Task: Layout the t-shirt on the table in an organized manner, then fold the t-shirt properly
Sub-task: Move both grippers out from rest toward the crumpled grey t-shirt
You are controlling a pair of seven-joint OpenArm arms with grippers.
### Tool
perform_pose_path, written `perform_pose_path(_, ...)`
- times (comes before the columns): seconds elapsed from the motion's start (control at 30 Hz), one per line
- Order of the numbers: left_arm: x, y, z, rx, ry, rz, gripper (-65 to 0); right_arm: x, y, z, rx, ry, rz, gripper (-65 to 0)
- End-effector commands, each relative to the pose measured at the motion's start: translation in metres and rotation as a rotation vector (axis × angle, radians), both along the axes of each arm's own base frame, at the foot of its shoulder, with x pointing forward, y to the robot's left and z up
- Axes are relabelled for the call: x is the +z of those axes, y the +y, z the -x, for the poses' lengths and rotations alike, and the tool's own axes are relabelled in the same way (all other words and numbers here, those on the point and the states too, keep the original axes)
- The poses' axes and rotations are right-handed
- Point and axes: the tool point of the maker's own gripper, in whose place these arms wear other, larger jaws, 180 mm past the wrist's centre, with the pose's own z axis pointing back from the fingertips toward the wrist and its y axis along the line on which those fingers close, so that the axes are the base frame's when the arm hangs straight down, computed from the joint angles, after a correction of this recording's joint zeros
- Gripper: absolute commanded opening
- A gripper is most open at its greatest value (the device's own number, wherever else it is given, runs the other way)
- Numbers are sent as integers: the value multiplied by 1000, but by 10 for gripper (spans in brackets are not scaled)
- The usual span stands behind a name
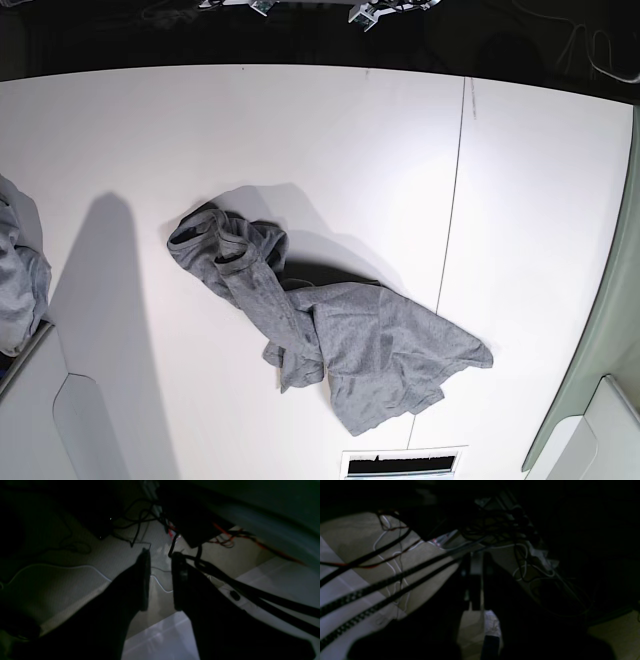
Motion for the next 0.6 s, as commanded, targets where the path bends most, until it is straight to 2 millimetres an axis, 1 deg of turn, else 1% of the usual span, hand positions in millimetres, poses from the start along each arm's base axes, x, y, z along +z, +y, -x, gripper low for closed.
perform_pose_path(0.0, 2, -7, -2, 2, -9, 21, -470, 1, 3, 2, -3, 2, -20, -639)
perform_pose_path(0.17, 3, -12, -3, 3, -26, 35, -470, 1, 3, 2, -3, 2, -20, -639)
perform_pose_path(0.37, 3, -12, -1, 3, -22, 34, -470, 1, 3, 2, -3, 2, -20, -639)
perform_pose_path(0.57, 4, -6, 17, -13, 36, 9, -470, 3, 5, 6, -4, -10, -31, -639)
